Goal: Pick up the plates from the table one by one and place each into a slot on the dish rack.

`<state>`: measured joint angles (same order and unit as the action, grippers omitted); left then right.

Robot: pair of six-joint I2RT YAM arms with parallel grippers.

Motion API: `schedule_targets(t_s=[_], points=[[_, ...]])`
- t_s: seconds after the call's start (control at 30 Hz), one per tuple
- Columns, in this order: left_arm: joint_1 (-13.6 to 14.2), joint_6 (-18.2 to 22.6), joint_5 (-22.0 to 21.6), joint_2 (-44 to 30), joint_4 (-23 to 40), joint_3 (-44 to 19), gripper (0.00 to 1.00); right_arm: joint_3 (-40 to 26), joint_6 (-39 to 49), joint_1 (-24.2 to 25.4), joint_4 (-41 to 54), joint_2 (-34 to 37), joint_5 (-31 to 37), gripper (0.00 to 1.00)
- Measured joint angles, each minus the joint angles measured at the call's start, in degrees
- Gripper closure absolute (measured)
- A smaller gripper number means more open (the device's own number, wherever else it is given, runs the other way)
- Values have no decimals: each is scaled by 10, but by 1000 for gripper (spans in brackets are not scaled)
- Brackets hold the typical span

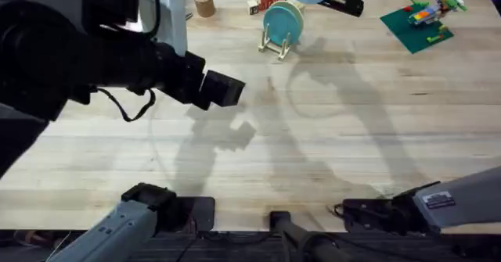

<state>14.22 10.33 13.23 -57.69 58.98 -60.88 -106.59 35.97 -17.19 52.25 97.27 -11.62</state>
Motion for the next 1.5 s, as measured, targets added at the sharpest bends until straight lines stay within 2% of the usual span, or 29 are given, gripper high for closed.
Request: schedule_targets(t_s=[0.27, 0.83, 1.5], points=[[0, 0, 0, 0, 0, 0, 7, 0, 29, 0, -9, 2, 1, 971], [0, 0, 0, 0, 0, 0, 6, -1, 31, 0, 3, 6, -11, 971], [0, 0, 0, 0, 4, 0, 7, -2, 28, -22, -25, 111, -17, 971]])
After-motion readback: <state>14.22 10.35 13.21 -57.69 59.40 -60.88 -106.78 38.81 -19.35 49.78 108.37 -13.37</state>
